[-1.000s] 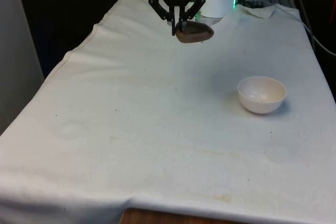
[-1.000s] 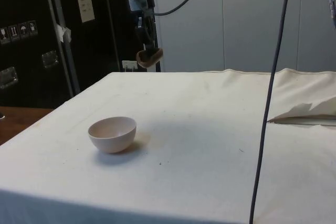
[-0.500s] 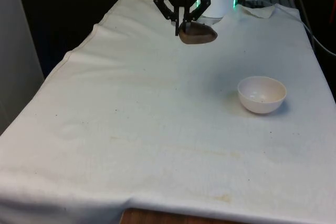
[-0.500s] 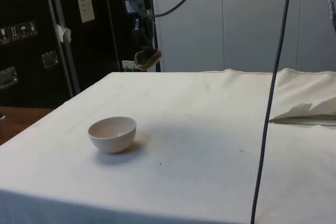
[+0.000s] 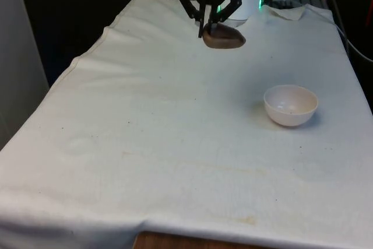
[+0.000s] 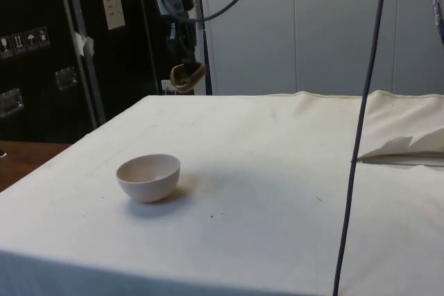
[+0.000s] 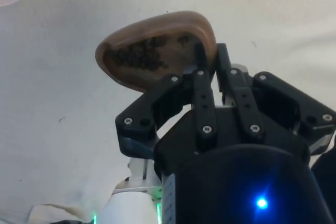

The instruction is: Pour the coffee beans from the cup into the bowl.

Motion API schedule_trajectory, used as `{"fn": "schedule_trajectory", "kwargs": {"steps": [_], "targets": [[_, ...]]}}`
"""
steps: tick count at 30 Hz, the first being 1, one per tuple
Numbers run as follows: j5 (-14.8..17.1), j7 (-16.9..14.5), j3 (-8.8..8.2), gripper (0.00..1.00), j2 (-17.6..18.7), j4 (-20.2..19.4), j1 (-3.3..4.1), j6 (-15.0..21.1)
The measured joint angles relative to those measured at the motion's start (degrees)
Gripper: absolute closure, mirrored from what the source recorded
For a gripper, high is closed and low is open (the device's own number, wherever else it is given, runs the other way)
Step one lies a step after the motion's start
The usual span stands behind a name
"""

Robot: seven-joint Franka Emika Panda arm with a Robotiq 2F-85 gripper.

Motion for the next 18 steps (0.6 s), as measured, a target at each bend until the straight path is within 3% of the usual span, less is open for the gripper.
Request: {"fn": "schedule_trajectory", "kwargs": {"steps": [18], "targets": [[-5.7,7.8,3.50,1.00,-0.4,0.3,0.00,0.0]]}}
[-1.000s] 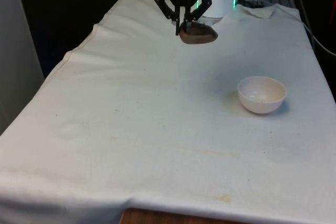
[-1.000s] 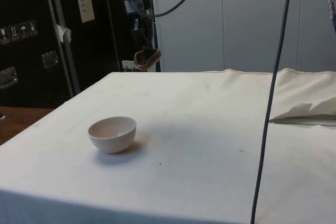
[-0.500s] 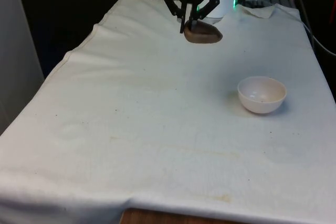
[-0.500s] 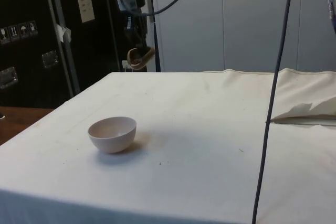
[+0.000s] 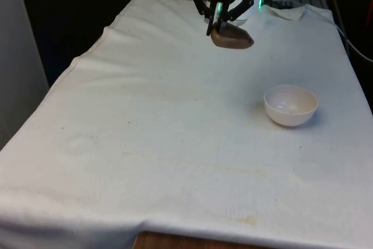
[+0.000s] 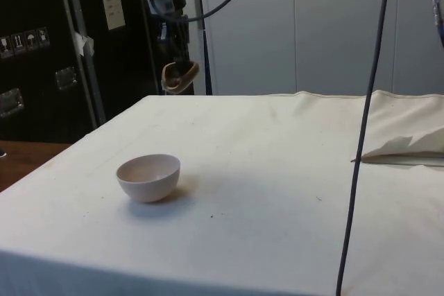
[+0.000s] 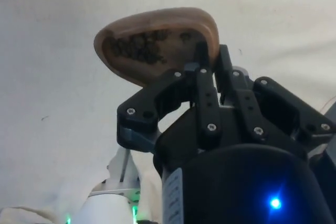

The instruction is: Pour the coffee beans from the cup into the bowl.

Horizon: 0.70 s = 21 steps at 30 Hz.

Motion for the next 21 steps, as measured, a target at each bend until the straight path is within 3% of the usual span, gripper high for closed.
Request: {"fn": "schedule_trajectory", "kwargs": {"steps": [21], "targets": [[-9.3,10.3,4.98,1.00,0.5,0.0,0.00,-0.9]]}}
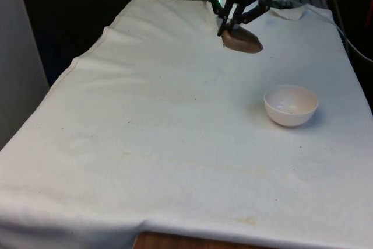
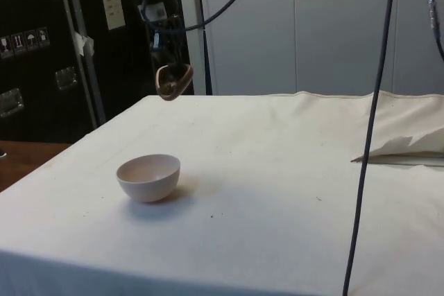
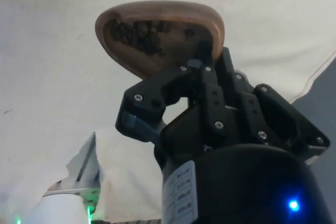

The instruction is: Pour the coffee beans from the cup into the bowl.

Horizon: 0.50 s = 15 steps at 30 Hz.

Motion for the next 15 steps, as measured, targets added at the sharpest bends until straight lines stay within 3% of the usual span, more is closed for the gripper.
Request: {"fn": "schedule_trajectory", "kwargs": {"steps": [15], "targets": [[-3.8,6.2,4.07,1.00,1.4,1.3,0.00,-1.8]]}}
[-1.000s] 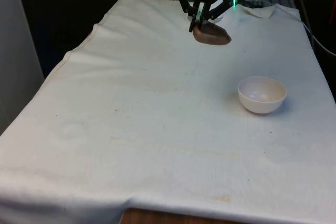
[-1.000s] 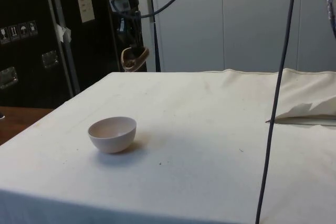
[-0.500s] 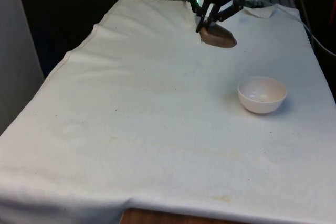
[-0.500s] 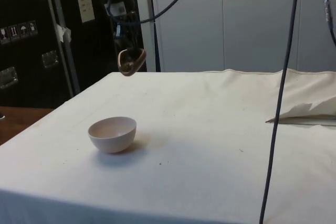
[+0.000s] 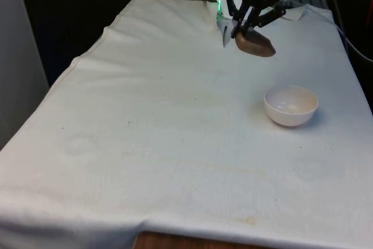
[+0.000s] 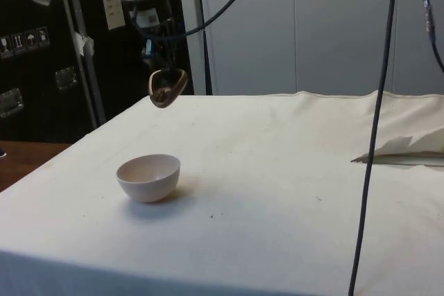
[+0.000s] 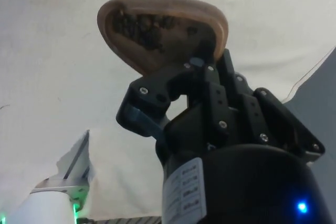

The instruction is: Pour the coffee beans from the cup into the bowl.

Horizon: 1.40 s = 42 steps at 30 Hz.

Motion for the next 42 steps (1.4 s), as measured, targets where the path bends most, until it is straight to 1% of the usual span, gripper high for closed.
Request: {"fn": "schedule_trajectory", "kwargs": {"steps": [8,11,13,16,17,21,25,26,28,32,33,37,39,41,42], "targets": [[-2.2,3.1,1.89,1.00,1.9,1.9,0.00,-1.4],[-3.0,4.0,2.35,1.00,2.5,2.4,0.00,-1.8],[-4.4,5.4,3.09,1.00,3.3,3.1,0.00,-2.4],[-5.6,6.8,3.78,1.00,4.1,3.8,0.00,-3.1],[-5.6,6.8,3.78,1.00,4.1,3.8,0.00,-3.1],[-7.8,8.9,4.93,1.00,5.4,5.1,0.00,-4.4],[-9.5,10.4,5.90,1.00,6.5,6.0,0.00,-5.4],[-9.5,10.4,5.90,1.00,6.5,6.0,0.00,-5.4],[-10.9,11.7,6.76,1.00,7.2,6.5,0.00,-6.4],[-12.7,13.3,7.91,1.00,7.9,7.0,0.06,-7.6],[-13.6,14.2,8.48,1.00,8.3,7.3,0.06,-8.4],[-14.4,15.0,9.00,1.00,8.7,7.6,0.06,-9.0],[-15.8,16.1,9.68,1.00,9.1,8.0,0.11,-9.9],[-16.2,16.4,9.85,1.00,9.2,8.0,0.11,-10.1],[-17.1,17.2,10.37,1.00,9.5,8.3,0.17,-10.8]]}}
